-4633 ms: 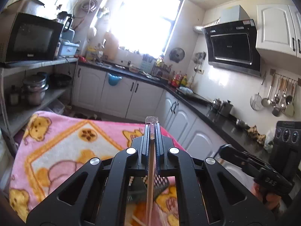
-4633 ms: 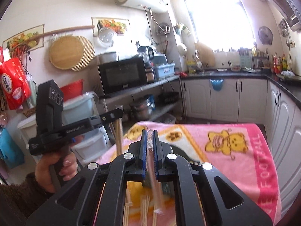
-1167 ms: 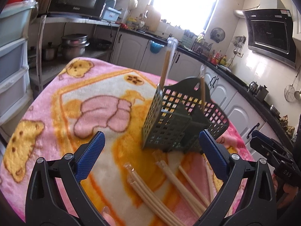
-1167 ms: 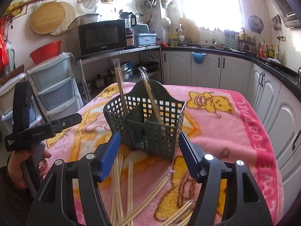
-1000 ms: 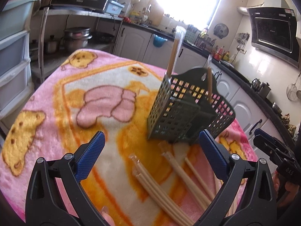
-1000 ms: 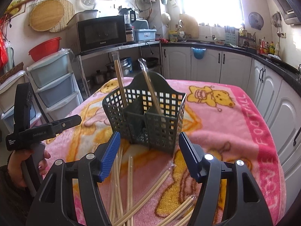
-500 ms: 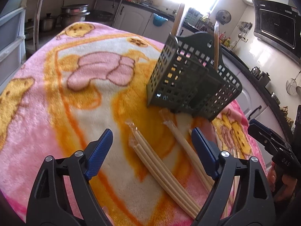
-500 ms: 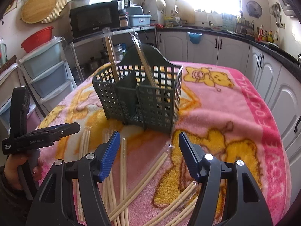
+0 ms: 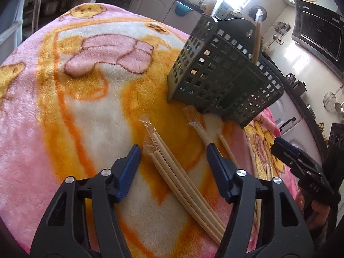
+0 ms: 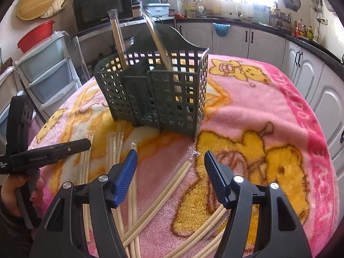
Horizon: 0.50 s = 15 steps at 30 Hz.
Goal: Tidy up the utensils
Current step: 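Close the left tool on a chopstick bundle while the right tool grasps another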
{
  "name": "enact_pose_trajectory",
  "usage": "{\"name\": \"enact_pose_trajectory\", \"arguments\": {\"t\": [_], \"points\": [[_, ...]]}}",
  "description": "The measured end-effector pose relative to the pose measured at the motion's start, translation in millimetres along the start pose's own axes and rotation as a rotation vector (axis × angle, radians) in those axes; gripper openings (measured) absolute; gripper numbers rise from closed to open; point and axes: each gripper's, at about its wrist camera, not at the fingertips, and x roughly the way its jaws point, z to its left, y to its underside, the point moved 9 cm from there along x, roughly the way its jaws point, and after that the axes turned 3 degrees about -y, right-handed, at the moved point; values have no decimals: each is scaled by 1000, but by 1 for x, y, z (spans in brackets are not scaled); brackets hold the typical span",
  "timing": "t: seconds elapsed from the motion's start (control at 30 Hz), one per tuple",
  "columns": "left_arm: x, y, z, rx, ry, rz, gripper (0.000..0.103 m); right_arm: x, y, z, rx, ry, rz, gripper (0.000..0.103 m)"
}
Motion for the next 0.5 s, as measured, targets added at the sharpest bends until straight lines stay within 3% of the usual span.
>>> {"name": "enact_pose_trajectory", "arguments": {"t": [0.3, 0.5], "points": [[6, -5, 13, -36, -23, 5, 21, 29, 2, -14, 105, -33, 84, 61], [1, -4, 19, -47, -13, 4, 13, 50, 4, -25, 199, -61, 159, 46]]}}
